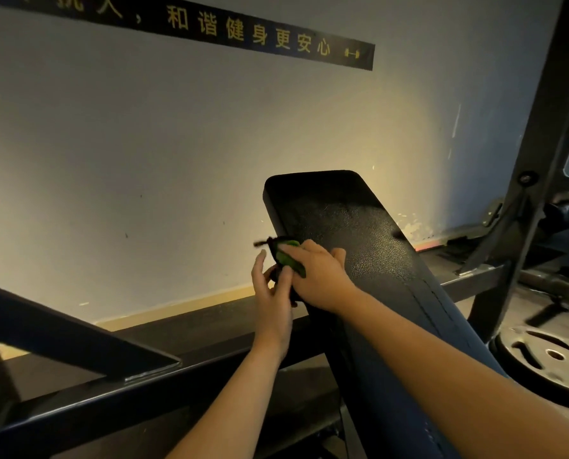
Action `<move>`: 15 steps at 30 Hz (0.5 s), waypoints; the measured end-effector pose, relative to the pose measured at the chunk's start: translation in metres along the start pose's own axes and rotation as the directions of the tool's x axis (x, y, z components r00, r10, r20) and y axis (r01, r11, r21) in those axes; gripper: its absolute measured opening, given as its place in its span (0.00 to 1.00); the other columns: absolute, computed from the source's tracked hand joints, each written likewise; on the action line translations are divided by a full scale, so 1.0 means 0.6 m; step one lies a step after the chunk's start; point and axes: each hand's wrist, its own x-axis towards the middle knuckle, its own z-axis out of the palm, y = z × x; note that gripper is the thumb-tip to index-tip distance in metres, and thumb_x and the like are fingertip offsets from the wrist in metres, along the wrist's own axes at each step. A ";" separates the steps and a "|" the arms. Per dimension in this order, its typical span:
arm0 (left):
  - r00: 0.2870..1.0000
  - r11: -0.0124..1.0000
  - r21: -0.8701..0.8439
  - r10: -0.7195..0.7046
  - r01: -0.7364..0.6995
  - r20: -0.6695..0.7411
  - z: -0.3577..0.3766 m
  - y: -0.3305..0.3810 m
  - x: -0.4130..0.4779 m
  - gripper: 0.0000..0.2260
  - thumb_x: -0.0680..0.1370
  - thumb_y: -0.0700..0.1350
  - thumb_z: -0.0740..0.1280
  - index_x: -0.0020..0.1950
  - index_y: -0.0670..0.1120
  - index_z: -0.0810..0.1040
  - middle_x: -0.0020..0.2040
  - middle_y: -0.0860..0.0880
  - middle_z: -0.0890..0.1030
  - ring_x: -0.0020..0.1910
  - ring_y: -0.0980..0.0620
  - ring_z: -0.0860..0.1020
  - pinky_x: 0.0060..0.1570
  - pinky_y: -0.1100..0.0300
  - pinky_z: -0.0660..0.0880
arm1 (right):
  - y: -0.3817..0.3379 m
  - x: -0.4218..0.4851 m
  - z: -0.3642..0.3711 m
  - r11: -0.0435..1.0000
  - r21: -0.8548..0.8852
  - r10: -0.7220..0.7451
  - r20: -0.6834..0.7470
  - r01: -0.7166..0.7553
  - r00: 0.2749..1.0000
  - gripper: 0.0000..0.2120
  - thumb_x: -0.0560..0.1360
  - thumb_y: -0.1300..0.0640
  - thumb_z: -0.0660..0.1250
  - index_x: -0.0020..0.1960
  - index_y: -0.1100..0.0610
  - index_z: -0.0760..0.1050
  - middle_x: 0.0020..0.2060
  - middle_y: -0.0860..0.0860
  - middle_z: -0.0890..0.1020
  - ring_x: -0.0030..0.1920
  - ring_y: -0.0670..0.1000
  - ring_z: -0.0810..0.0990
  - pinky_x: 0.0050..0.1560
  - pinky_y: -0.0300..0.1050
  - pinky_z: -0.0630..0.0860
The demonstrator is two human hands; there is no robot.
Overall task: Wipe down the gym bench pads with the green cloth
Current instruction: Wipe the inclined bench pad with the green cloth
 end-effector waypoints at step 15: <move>0.888 0.991 0.125 0.098 -0.046 -0.449 0.008 0.083 0.233 0.18 0.81 0.34 0.56 0.51 0.53 0.81 0.59 0.48 0.79 0.57 0.48 0.78 0.59 0.53 0.79 | 0.035 0.076 0.021 0.953 0.290 0.176 -0.276 -0.093 0.945 0.16 0.79 0.57 0.63 0.66 0.53 0.69 0.61 0.50 0.80 0.58 0.53 0.79 0.57 0.51 0.75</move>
